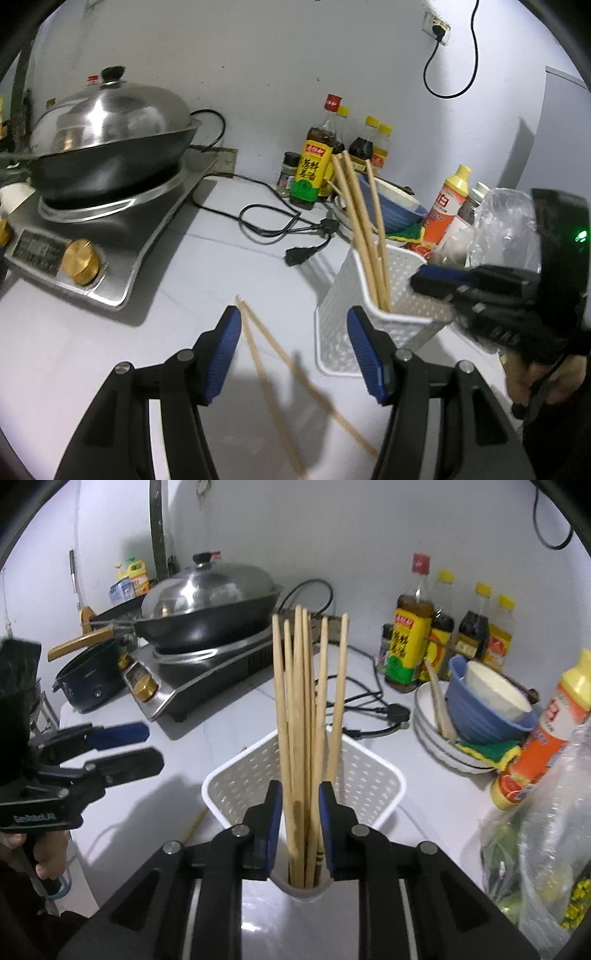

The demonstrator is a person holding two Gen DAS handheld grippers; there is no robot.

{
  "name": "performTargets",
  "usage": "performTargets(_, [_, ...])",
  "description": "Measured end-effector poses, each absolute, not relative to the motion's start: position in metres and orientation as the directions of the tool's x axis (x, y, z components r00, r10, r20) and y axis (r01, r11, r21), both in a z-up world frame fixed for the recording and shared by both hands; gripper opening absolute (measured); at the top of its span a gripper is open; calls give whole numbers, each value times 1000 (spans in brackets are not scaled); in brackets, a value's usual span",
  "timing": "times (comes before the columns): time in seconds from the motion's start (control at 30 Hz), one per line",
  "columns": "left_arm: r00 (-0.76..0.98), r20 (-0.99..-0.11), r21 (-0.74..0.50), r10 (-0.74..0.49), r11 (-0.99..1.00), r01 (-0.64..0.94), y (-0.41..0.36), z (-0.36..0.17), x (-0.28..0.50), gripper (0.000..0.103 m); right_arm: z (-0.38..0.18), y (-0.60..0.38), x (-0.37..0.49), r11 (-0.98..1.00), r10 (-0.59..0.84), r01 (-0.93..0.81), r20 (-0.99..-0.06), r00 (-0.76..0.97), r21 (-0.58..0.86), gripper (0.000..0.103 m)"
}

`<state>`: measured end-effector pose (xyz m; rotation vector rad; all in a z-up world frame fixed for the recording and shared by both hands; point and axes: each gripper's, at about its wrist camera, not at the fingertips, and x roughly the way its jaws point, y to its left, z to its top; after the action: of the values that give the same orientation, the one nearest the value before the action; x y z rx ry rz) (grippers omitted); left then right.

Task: Organize utensils
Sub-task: 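Move both tools back over the last loose chopsticks on the counter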

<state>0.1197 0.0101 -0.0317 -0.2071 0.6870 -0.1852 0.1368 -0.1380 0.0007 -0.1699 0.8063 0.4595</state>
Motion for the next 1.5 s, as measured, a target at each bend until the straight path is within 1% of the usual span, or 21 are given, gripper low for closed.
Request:
performTargets(0.17, [764,-608,-258,-216,964,67,31,-40,102,60,15,-141,113,897,334,-442,-697,634,27,18])
performTargets(0.3, [762,-613,-269,-207,962,45,48,-50,87,60,13,-135,87,889,368,-455,-675,640,53,18])
performTargets(0.5, [755,-626,-263,-197,964,34,69,-66,64,60,-21,-111,69,893,341,-447,-736,585,59,18])
performTargets(0.63, [753,-631,-253,-185,967,26,82,-74,52,60,-46,-93,70,906,289,-422,-784,550,38,18])
performTargets(0.87, [743,-652,-255,-147,967,-32,112,-90,37,60,-73,-68,77,908,234,-419,-827,511,-2,18])
performTargets(0.9, [741,-655,-258,-145,965,-40,115,-92,35,60,-76,-66,79,908,227,-419,-831,507,-8,19])
performTargets(0.93, [739,-659,-262,-140,964,-51,120,-95,34,60,-80,-63,81,909,210,-415,-837,506,-23,25])
performTargets(1.0, [735,-665,-265,-134,962,-65,125,-98,31,60,-86,-59,85,911,191,-411,-844,501,-38,31])
performTargets(1.27, [711,-692,-272,-124,957,-98,135,-110,31,60,-111,-51,103,914,157,-402,-868,471,-53,33])
performTargets(1.5, [693,-713,-254,-111,961,-108,132,-115,37,60,-116,-50,108,907,190,-420,-859,475,-32,35])
